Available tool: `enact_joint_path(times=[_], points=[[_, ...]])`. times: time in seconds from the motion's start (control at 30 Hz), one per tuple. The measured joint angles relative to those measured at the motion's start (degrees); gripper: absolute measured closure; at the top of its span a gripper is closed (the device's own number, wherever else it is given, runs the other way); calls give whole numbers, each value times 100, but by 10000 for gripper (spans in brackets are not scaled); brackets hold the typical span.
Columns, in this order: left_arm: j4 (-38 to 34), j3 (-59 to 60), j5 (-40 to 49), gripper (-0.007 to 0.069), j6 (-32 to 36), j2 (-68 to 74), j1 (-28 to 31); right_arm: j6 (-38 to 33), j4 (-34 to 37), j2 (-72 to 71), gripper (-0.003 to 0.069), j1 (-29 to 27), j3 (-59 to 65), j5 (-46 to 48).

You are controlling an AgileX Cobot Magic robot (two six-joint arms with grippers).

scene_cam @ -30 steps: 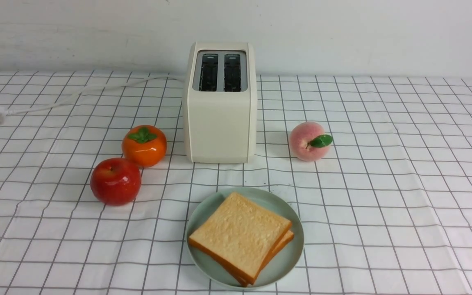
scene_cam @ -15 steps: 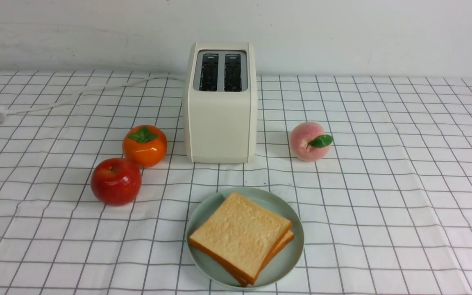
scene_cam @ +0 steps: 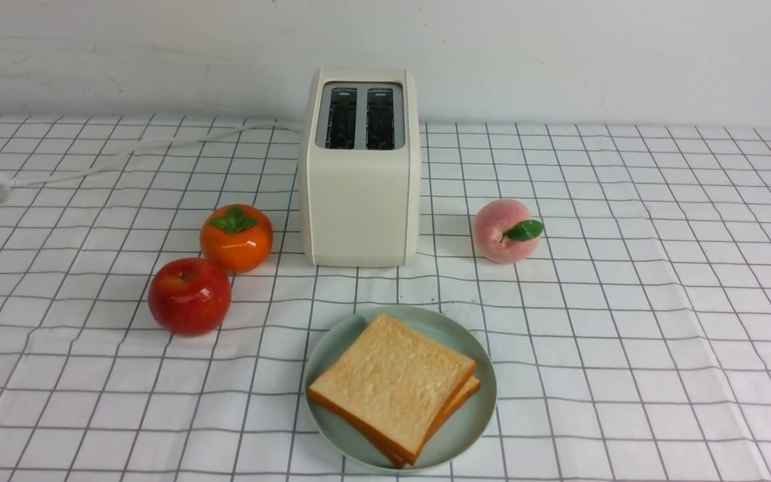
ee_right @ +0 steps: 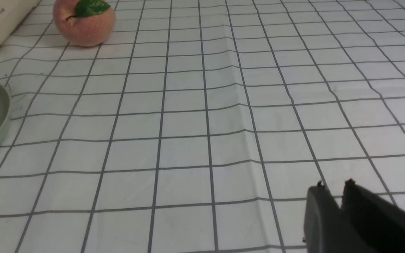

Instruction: Take toasted bread from bread machine on white checkered table place on plate.

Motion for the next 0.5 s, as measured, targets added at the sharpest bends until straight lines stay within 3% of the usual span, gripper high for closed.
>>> enact_joint_path(times=[0.5], points=[[0,0,0,636,0,0,0,0,0,0,545,0,0,0]])
